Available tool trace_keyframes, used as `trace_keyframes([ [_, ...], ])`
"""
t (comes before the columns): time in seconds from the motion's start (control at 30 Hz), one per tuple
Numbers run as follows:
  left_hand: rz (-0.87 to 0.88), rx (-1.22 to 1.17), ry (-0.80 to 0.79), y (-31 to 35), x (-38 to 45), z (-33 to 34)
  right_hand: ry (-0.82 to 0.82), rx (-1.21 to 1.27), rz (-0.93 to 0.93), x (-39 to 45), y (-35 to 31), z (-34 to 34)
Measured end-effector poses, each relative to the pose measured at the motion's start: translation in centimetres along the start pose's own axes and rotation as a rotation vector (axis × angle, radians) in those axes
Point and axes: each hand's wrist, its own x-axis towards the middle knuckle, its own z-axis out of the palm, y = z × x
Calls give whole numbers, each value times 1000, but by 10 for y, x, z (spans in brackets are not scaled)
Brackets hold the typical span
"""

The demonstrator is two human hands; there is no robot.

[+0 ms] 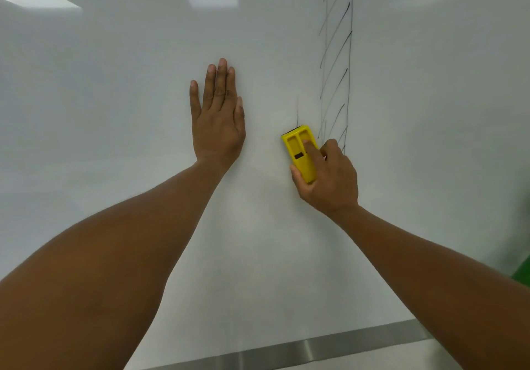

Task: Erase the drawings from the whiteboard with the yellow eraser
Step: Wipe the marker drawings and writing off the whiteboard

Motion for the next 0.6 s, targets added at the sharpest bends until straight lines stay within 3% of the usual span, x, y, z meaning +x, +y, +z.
trace_keyframes([
  [0.3, -9, 16, -21, 2, -2, 0, -105, 88, 246, -41, -35, 9],
  [0.6, -10, 30, -77, 3, -1, -3, 87, 76, 311, 87, -29, -16],
])
